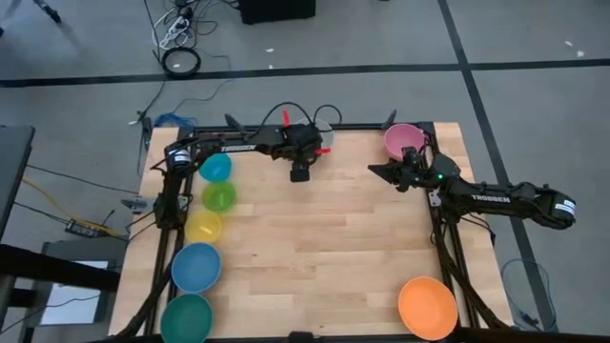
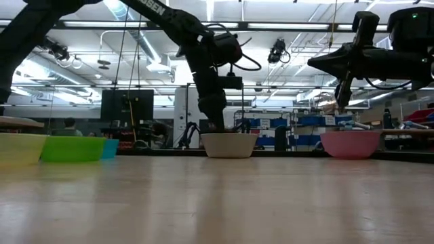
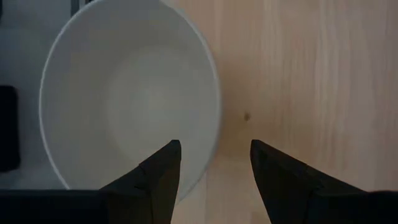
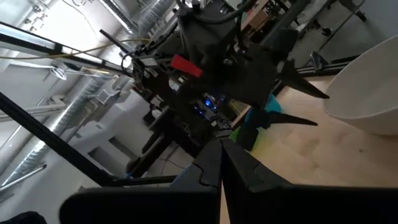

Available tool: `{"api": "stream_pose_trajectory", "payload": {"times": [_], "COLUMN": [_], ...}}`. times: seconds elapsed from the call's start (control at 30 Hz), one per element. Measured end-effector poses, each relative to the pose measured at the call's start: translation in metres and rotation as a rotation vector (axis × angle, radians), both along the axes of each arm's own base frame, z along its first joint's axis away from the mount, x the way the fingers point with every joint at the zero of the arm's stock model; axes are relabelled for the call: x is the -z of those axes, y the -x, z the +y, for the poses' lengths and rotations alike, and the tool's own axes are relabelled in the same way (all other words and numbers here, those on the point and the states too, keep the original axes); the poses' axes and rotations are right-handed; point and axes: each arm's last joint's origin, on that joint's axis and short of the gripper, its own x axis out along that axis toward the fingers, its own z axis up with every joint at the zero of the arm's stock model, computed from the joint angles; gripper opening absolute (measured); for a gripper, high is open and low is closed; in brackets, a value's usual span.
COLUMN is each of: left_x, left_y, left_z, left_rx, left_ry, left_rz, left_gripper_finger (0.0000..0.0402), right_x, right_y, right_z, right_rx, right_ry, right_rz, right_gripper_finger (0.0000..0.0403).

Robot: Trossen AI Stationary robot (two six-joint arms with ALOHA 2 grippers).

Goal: Nest bowls inside each other
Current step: Move the gray bowl to the center of the table

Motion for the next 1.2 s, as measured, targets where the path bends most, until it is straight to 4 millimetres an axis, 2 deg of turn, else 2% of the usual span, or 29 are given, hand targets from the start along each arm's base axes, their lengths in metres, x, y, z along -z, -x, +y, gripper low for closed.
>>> {"api": "stream_pose_trajectory", "payload": {"times": [0.2, 0.33, 0.57, 0.67, 0.77, 0.87, 0.9, 1.07, 1.2], "left_x": [0.004, 0.021, 0.042, 0.042, 0.042, 0.043, 0.041, 0.04, 0.037], "left_y": [0.002, 0.002, -0.001, -0.001, 0.0, 0.001, 0.001, -0.001, -0.011], "left_z": [0.013, 0.02, 0.021, 0.021, 0.021, 0.017, 0.015, -0.007, -0.04], "left_rx": [-0.02, -0.03, -0.058, -0.072, -0.082, -0.087, -0.091, -0.077, -0.019], "left_ry": [0.016, 0.052, 0.084, 0.091, 0.097, 0.111, 0.118, 0.166, 0.217], "left_rz": [-0.012, 0.018, 0.052, 0.052, 0.056, 0.077, 0.078, 0.116, 0.102], "left_gripper_finger": [0.0202, 0.0202, 0.0197, 0.0167, 0.0108, 0.0032, 0.0018, 0.001, 0.0007], "right_x": [-0.002, -0.002, -0.003, -0.003, -0.003, -0.003, -0.003, -0.003, -0.003], "right_y": [0.0, 0.0, 0.0, 0.001, 0.001, 0.001, 0.001, 0.001, 0.001], "right_z": [0.0, 0.0, 0.0, 0.0, 0.0, -0.001, -0.001, -0.001, -0.001], "right_rx": [0.0, -0.005, -0.001, 0.003, 0.014, 0.028, 0.028, 0.029, 0.022], "right_ry": [0.013, 0.013, 0.014, 0.014, 0.013, 0.011, 0.011, 0.011, -0.023], "right_rz": [-0.022, -0.021, -0.025, -0.026, -0.028, -0.029, -0.029, -0.03, -0.037], "right_gripper_finger": [0.0002, 0.0002, 0.0002, 0.0002, 0.0002, 0.0002, 0.0002, 0.0002, 0.0002]}}
